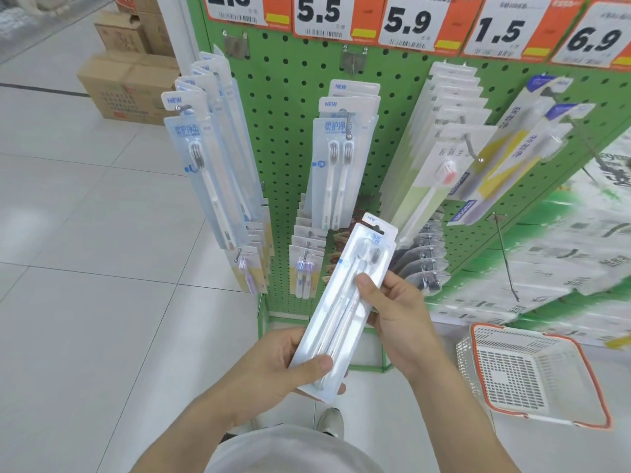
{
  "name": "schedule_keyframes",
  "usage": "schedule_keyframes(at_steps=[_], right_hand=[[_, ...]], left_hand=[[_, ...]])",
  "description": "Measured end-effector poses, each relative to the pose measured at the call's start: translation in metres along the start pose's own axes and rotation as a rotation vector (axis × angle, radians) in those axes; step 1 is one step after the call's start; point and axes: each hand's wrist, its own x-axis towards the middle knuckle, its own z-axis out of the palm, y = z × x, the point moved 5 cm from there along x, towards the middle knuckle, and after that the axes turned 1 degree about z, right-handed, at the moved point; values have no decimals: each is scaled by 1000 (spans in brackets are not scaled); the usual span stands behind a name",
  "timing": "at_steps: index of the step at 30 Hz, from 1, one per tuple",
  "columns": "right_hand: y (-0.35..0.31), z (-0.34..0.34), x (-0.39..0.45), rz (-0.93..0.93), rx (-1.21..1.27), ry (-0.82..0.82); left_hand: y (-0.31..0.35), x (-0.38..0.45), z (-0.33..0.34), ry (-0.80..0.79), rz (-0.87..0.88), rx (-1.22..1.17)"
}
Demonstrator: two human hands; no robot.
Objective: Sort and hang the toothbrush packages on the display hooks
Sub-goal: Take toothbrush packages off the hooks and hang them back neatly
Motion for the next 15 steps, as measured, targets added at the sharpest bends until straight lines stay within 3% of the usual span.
schedule_keyframes(at_steps=[6,10,15], right_hand=[[4,5,3,13,71,-35],[5,7,3,18,91,-53],[-1,-5,2,-81,-66,177]], left_hand=[[-5,5,8,-90,-131,-477],[-6,4,7,-129,-129,-515],[-9,8,-3,-61,-22,-436]])
